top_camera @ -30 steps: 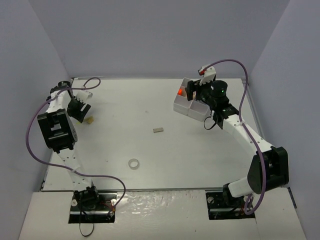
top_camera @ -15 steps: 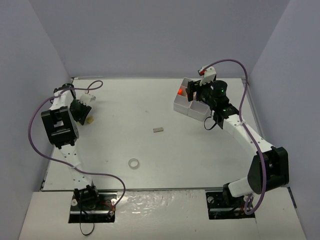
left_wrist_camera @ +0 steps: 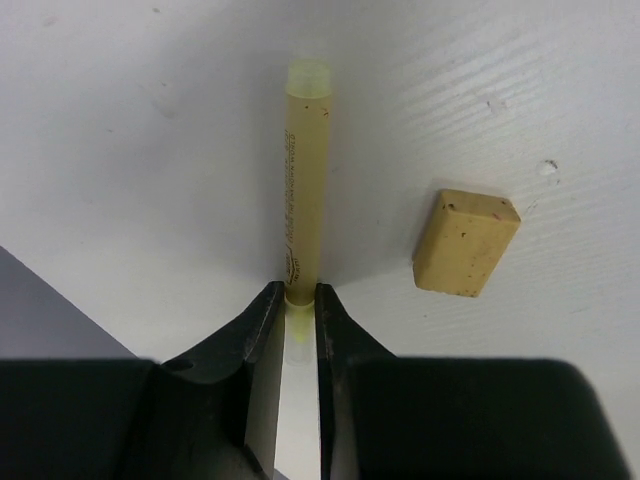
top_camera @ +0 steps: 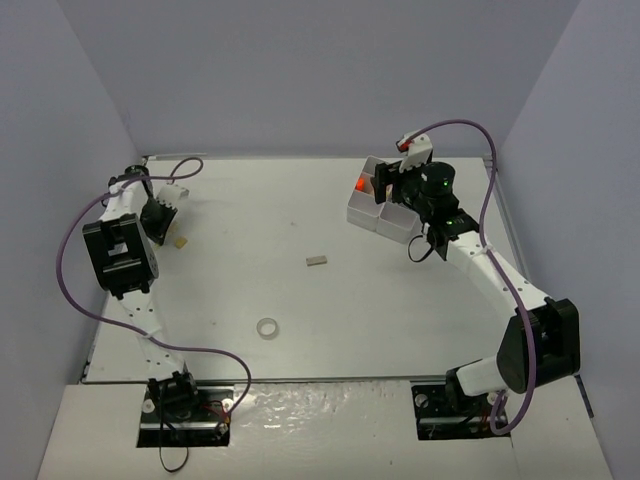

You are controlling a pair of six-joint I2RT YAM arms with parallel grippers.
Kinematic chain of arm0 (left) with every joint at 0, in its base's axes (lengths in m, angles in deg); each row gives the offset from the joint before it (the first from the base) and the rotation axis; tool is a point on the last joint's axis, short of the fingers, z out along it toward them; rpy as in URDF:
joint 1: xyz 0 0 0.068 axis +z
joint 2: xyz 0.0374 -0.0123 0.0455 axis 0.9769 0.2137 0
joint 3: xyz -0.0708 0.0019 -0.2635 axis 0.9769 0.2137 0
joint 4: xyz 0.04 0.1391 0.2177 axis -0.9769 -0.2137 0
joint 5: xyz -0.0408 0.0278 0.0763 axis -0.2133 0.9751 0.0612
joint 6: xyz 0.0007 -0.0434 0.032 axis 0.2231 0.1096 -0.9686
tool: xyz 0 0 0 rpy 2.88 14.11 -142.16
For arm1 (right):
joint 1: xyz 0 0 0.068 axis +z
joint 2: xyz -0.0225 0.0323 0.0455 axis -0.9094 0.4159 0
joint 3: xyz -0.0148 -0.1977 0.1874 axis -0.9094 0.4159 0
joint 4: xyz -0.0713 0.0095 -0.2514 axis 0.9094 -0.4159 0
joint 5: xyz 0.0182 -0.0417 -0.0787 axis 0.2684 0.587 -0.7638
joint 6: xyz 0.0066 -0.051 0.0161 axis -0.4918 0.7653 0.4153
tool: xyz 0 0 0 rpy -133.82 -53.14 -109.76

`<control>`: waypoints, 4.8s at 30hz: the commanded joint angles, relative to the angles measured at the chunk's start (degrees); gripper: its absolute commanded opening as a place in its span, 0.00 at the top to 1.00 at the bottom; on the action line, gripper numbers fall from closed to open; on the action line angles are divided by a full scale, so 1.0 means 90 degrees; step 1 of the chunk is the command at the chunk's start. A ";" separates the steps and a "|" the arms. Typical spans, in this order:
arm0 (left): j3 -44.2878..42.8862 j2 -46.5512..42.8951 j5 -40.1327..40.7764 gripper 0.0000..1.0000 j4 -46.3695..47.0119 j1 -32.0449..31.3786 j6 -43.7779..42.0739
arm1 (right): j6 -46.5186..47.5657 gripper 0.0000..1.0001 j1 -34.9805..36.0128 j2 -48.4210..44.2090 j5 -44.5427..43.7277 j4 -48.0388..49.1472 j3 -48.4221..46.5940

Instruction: Sort the stationery into containers

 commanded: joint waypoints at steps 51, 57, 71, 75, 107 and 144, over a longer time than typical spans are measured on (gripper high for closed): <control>0.1815 -0.6001 -0.6347 1.00 0.2489 -0.1236 0.3977 | -0.3569 0.63 0.3120 0.3921 0.1680 0.2222 -0.5666; 0.1694 -0.5923 -0.6067 0.97 0.2101 -0.1346 0.3539 | -0.3538 1.00 0.3111 0.3825 0.1845 0.2395 -0.5558; 0.1553 -0.5681 -0.4214 0.03 0.1077 -0.1257 0.2944 | -0.2069 1.00 0.0658 0.1176 -0.0968 0.1945 -0.1574; 0.1622 -0.5575 -0.4028 0.03 0.0925 -0.1181 0.2768 | -0.1218 1.00 -0.0209 0.0934 -0.1600 0.1879 -0.0825; 0.2426 -0.5287 -0.2437 0.03 0.0731 -0.0331 0.1929 | -0.0721 1.00 -0.0836 0.2384 -0.1220 0.3213 -0.0130; 0.2410 -0.5230 -0.2505 0.03 0.0662 -0.0203 0.1889 | -0.0046 0.28 -0.0789 0.1756 -0.0805 0.3233 0.0153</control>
